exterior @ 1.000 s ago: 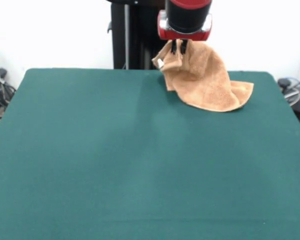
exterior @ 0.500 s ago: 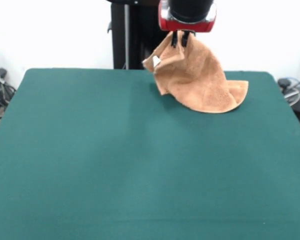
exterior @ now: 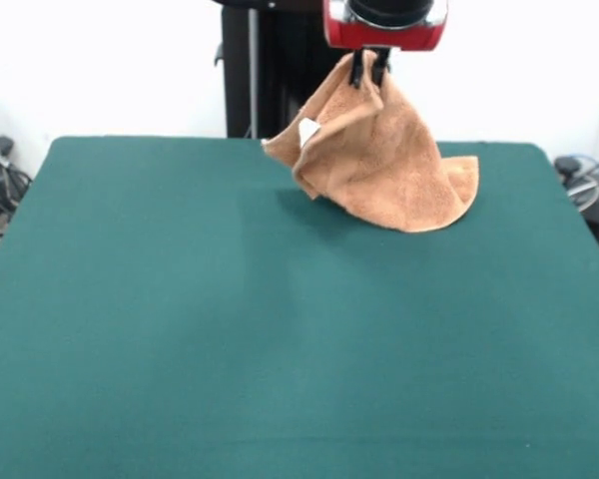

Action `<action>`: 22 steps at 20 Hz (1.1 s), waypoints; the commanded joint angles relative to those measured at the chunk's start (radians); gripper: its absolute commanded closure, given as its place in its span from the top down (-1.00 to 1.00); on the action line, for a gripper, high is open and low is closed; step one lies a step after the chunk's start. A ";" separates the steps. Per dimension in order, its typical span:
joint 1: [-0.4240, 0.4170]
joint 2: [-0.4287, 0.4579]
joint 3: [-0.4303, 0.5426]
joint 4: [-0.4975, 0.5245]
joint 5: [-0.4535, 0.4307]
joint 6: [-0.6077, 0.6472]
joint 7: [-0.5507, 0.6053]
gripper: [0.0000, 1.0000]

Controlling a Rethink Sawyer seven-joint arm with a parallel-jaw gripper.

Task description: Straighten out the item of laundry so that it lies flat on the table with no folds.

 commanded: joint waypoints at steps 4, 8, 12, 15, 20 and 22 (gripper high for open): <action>0.011 -0.040 0.068 0.201 -0.029 -0.217 -0.012 -1.00; 0.005 -0.020 0.067 0.238 -0.044 -0.301 -0.003 -1.00; 0.001 -0.009 0.074 0.226 -0.045 -0.293 -0.021 -1.00; 0.002 -0.005 0.080 0.219 -0.054 -0.307 -0.036 -1.00; 0.009 0.017 0.093 0.192 -0.051 -0.312 -0.036 -1.00; 0.013 0.020 0.094 0.181 -0.049 -0.300 -0.034 -1.00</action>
